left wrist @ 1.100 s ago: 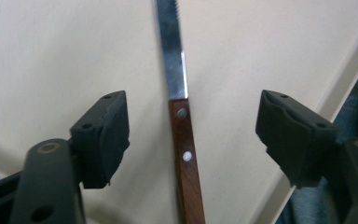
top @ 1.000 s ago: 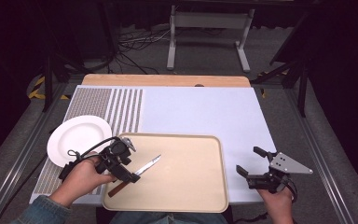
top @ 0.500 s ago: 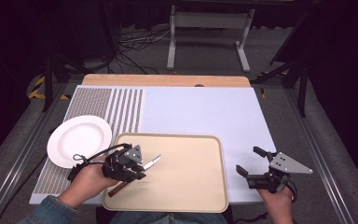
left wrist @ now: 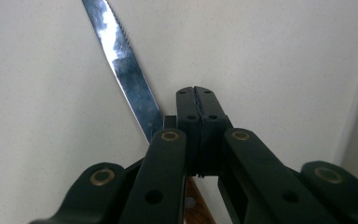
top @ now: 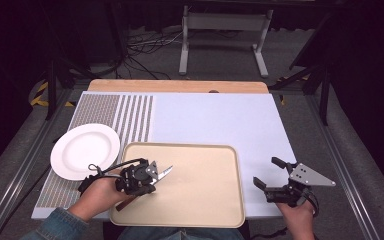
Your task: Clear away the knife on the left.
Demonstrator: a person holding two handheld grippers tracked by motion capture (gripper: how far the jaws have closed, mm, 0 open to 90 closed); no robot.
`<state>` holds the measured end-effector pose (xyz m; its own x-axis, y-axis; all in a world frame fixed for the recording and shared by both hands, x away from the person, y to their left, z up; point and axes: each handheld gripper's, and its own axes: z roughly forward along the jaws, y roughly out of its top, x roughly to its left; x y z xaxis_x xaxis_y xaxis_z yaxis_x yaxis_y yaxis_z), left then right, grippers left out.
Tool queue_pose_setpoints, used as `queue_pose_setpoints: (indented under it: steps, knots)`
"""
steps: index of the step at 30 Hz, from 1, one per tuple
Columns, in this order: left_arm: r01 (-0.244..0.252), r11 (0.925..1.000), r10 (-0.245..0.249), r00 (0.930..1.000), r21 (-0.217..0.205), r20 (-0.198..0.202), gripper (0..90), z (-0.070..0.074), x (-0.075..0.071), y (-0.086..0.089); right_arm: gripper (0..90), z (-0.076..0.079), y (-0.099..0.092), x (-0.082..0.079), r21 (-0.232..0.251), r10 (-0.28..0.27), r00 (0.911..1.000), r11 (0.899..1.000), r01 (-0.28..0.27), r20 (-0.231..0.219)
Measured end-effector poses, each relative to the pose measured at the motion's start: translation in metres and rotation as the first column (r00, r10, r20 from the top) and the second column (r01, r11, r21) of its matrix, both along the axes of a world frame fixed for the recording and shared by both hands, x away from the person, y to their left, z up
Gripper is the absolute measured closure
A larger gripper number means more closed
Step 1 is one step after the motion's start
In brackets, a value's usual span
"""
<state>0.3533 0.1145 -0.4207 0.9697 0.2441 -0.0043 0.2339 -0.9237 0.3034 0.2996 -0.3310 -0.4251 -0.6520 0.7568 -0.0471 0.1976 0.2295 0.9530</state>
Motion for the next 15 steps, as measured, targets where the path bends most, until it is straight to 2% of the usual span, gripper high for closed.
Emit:
queue_pose_setpoints:
  steps: [6, 15]
  knots:
    - [0.004, 0.9994, -0.004, 1.0, 0.035, -0.004, 90.0, -0.0039, 0.0002, 0.0008, 5.8, -0.0001, 0.0003, -0.0001, 0.001, 0.0, 1.0, 1.0, 0.0, -0.003]
    - [-0.023, 0.999, 0.023, 0.9997, 0.039, 0.007, 90.0, -0.004, 0.0033, 0.0037, 5.8, -0.0001, 0.0004, -0.0002, -0.002, 0.001, 1.0, 1.0, -0.001, -0.004]
